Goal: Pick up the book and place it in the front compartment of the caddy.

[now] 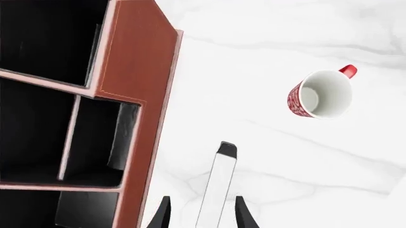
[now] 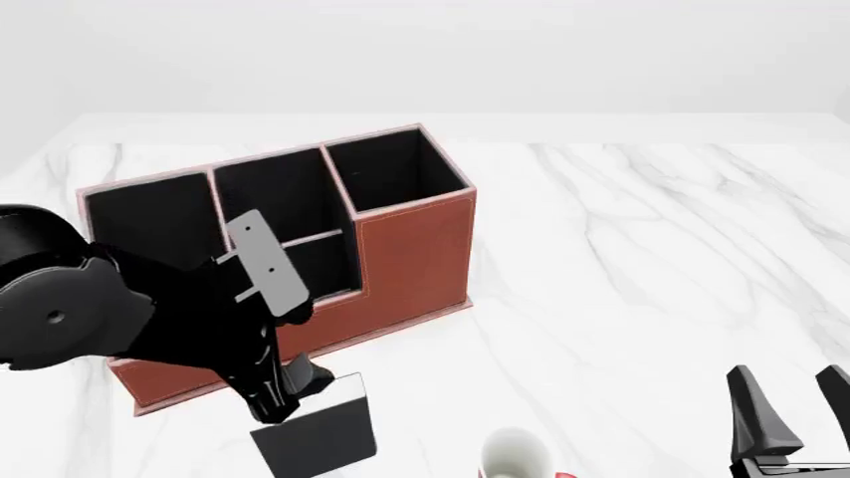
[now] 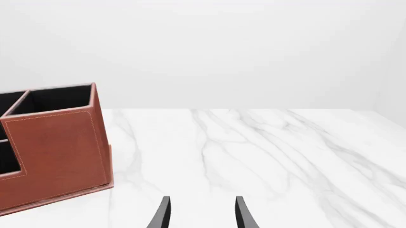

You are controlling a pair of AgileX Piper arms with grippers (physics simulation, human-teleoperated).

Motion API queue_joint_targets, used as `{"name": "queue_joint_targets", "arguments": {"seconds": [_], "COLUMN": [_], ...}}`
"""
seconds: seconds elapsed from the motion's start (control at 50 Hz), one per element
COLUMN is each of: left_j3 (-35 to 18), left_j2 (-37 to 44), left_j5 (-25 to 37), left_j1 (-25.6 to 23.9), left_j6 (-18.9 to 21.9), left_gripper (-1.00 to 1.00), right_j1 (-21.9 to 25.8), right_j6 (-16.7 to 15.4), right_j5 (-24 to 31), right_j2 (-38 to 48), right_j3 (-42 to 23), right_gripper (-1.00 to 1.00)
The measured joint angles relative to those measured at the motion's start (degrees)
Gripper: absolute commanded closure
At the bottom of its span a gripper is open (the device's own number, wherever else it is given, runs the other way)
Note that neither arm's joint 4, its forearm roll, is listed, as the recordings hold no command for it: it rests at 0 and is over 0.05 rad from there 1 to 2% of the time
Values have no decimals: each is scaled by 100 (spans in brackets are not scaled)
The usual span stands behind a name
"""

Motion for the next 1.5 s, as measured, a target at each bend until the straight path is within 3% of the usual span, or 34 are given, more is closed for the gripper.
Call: {"name": "queue_joint_targets", "arguments": {"seconds": [1.5], "left_j3": [1063], "left_j2": [435], "left_j5": [-1186], "left_j1": [-291], "left_j6": [-417], "left_gripper": [-100], "right_j1": [0], "right_j6": [-1], "right_j5": [0], "right_j2": [0], "right_j3": [0], "right_gripper": [-100]}}
